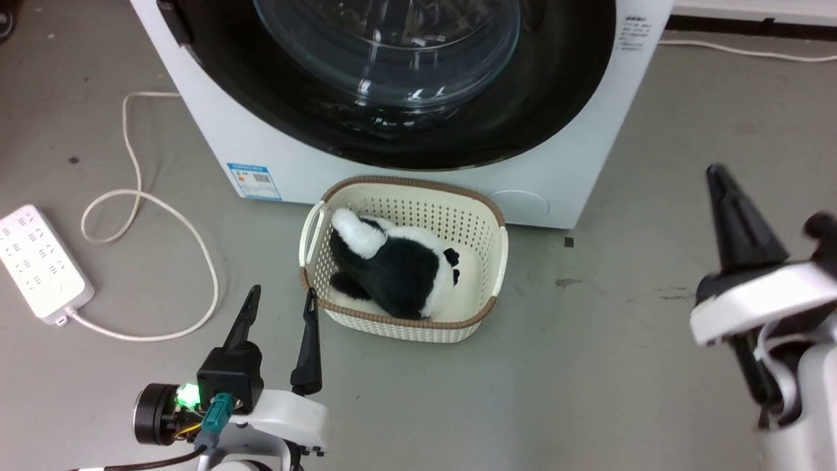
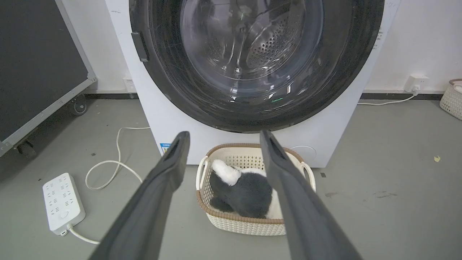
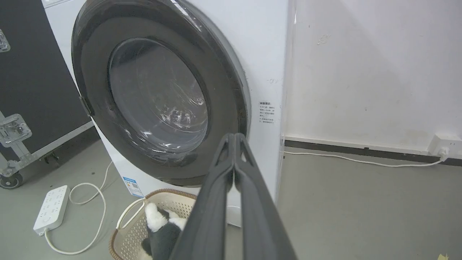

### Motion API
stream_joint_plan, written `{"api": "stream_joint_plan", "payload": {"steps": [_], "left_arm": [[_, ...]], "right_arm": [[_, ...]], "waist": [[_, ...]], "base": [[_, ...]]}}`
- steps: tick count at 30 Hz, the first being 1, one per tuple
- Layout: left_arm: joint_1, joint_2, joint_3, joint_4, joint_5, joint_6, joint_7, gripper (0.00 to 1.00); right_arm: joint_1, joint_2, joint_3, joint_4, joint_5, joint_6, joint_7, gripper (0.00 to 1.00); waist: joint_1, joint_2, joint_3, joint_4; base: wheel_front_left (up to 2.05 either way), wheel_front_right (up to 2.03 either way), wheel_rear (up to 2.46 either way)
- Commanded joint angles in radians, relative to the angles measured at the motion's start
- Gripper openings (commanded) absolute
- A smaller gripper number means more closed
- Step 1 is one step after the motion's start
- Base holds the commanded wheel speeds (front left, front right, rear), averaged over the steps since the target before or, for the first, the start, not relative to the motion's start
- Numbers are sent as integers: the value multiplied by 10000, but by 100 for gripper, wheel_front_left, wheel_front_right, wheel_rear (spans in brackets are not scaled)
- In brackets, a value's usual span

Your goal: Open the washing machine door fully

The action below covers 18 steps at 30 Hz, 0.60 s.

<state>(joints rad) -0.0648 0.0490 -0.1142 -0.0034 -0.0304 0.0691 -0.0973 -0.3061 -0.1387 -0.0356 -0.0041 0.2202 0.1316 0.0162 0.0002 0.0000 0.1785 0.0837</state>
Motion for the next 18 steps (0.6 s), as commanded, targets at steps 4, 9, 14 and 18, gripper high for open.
{"api": "stream_joint_plan", "payload": {"steps": [4,9,14,18], "left_arm": [[-215,7,-156,-90,-78,162,-170,100],[-350,7,-296,-135,-137,277,-274,100],[-525,7,-459,-181,-201,399,-379,100],[-657,8,-593,-209,-252,502,-463,100]], "right_arm": [[-973,232,-529,375,840,-4,368,0],[-1930,411,-1061,801,1451,-4,825,0],[-2969,484,-1631,1370,1968,-5,1332,0],[-3777,455,-1847,1734,2217,-5,1684,0]], "waist": [[-2,0,298,176],[-2,0,605,354],[-2,0,942,546],[-2,0,1241,695]], "base": [[0,0,0],[0,0,0],[0,0,0],[0,0,0]]}}
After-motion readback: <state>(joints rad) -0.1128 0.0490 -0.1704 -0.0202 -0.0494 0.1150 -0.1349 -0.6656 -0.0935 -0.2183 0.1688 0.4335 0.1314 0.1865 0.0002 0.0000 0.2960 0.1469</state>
